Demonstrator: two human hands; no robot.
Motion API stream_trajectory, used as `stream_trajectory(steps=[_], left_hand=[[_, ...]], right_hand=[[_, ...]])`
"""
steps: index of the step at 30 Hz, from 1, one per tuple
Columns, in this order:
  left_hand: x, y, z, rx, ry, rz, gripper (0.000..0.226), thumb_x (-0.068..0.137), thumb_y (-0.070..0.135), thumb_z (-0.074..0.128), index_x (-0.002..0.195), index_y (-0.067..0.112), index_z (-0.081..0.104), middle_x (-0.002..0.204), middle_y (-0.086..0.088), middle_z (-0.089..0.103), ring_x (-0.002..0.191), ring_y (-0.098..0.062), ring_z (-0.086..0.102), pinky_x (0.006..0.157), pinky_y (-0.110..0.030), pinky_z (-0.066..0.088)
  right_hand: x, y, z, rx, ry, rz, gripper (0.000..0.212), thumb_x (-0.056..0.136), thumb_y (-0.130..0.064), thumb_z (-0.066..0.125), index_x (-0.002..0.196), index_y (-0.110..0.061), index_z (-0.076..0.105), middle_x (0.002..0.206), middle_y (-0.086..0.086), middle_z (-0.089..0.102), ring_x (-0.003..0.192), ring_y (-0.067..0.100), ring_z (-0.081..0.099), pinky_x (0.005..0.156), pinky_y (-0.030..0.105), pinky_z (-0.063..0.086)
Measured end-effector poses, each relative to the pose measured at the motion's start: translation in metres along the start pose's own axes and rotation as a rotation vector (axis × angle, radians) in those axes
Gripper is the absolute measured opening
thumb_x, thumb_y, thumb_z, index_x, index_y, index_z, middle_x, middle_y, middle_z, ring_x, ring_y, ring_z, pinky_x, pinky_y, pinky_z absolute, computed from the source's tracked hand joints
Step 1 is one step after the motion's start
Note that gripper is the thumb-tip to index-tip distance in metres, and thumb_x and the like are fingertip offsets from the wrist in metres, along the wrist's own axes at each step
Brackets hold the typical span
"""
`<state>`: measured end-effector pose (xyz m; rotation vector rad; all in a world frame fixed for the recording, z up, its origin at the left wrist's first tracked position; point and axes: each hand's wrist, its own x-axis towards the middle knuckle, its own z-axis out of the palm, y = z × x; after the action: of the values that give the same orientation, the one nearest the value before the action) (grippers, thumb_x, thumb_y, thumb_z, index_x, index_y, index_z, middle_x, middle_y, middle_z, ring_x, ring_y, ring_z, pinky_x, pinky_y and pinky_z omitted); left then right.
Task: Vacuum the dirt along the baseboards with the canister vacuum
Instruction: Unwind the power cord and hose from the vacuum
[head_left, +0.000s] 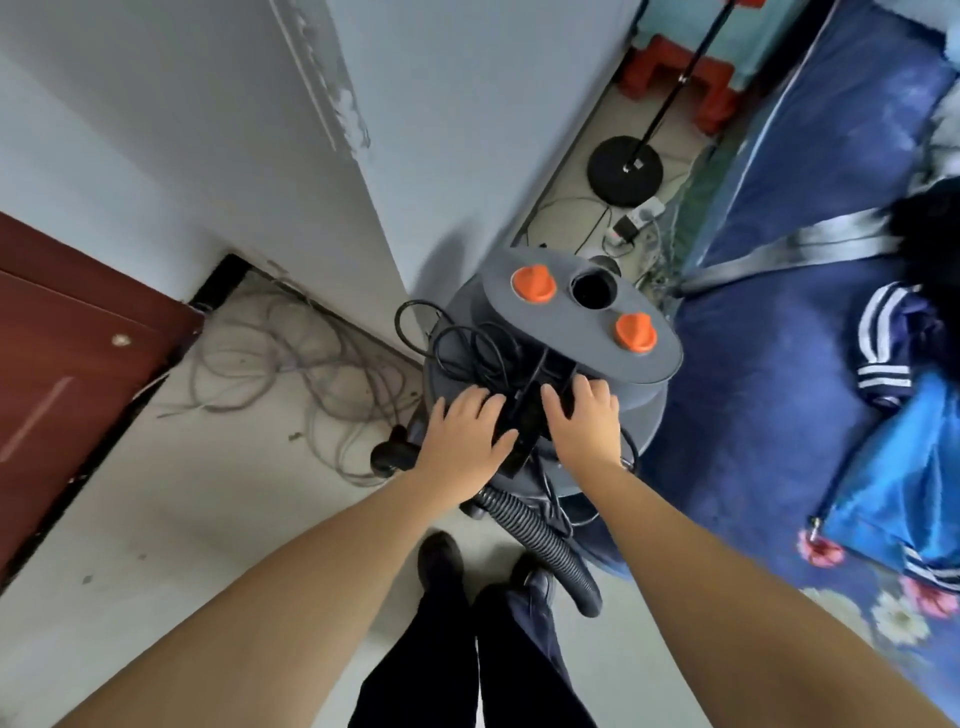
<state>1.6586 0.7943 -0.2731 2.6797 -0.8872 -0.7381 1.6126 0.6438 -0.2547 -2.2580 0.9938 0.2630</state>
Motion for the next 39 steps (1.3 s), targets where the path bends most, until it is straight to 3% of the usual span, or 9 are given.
stream_trajectory(steps=[4, 12, 29, 39], left_hand=[[0.002, -0.002, 0.023, -0.006, 0.103, -0.004, 0.050, 0.100, 0.044, 0.037, 0.142, 0.018, 0.044, 0.154, -0.006, 0.029, 0.146, -0.018, 0.017, 0.117, -0.050, -0.004], [-0.017, -0.001, 0.033, -0.079, 0.110, -0.048, 0.041, 0.102, 0.036, 0.033, 0.135, 0.018, 0.049, 0.155, -0.004, 0.026, 0.148, -0.014, 0.009, 0.114, -0.055, -0.006], [-0.184, -0.008, 0.103, -0.066, 0.049, -0.332, 0.049, 0.103, 0.039, 0.023, 0.145, 0.017, 0.034, 0.160, 0.001, 0.012, 0.148, -0.010, -0.001, 0.117, -0.055, 0.007], [-0.304, 0.005, 0.168, -0.115, 0.135, -0.447, 0.046, 0.102, 0.036, 0.031, 0.143, 0.014, 0.039, 0.158, -0.004, 0.021, 0.149, -0.014, 0.006, 0.114, -0.055, 0.012]], right_hand=[[-0.001, 0.001, 0.019, 0.022, 0.077, 0.063, 0.037, 0.098, -0.042, 0.042, 0.112, -0.010, 0.055, 0.124, 0.008, 0.048, 0.120, 0.029, 0.037, 0.100, 0.043, 0.027], [-0.019, -0.002, 0.023, 0.052, 0.021, 0.051, 0.036, 0.101, -0.036, 0.035, 0.107, -0.008, 0.057, 0.126, 0.007, 0.044, 0.123, 0.028, 0.033, 0.104, 0.041, 0.022], [-0.155, 0.030, 0.070, -0.083, -0.257, -0.149, 0.039, 0.102, -0.039, 0.031, 0.111, -0.010, 0.055, 0.130, 0.008, 0.041, 0.124, 0.029, 0.030, 0.103, 0.043, 0.022], [-0.258, 0.070, 0.100, -0.229, -0.373, -0.287, 0.041, 0.103, -0.040, 0.027, 0.112, -0.010, 0.053, 0.130, 0.009, 0.039, 0.121, 0.031, 0.032, 0.100, 0.043, 0.025]])
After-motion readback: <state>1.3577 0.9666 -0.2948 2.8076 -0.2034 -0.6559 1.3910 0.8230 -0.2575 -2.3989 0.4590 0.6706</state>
